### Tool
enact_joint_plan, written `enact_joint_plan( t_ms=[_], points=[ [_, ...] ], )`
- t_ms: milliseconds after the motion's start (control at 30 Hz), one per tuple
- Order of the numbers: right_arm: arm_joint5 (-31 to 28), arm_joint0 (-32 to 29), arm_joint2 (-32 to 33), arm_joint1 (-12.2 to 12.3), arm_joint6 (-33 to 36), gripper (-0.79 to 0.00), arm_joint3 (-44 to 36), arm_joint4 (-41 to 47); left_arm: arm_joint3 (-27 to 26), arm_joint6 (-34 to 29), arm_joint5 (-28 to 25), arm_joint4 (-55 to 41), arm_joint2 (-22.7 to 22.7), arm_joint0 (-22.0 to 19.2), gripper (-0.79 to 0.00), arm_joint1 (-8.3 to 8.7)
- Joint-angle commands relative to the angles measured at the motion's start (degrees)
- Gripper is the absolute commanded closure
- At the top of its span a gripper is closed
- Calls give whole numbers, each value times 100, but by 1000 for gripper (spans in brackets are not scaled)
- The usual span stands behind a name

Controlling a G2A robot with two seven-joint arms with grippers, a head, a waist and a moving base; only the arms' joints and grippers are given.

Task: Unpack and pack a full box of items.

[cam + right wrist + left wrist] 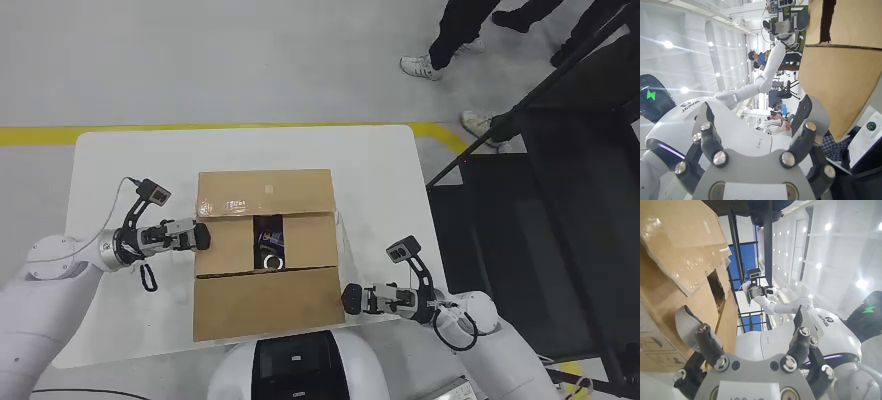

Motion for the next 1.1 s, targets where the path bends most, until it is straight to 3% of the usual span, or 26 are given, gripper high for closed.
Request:
enact_joint_plan(
  t_ms=[0, 400, 600, 800, 933, 1067],
  points=[
    [-9, 1, 14, 1, -8, -785, 9, 55, 42, 3, -3, -287, 27, -104, -785, -67],
    [-87, -25, 102, 6, -32, -785, 92, 232, 762, 49, -48, -550, 552, -1254, -785, -580],
    [-166, -69, 170, 6, -62, -785, 164, 350, 1414, 158, -157, -742, 890, -1979, -785, -937],
    [-317, -180, 292, 12, -119, -785, 206, 410, 2438, 186, -185, -992, 1246, -2706, -785, -1363],
    [-418, -286, 396, 19, -164, -785, 199, 432, 3360, 834, -470, -352, 1630, -3163, -785, -1662],
    [-525, -387, 490, 26, -230, -785, 194, 344, 3903, 1613, -755, 547, 2031, -3404, -785, -1925]
  ],
)
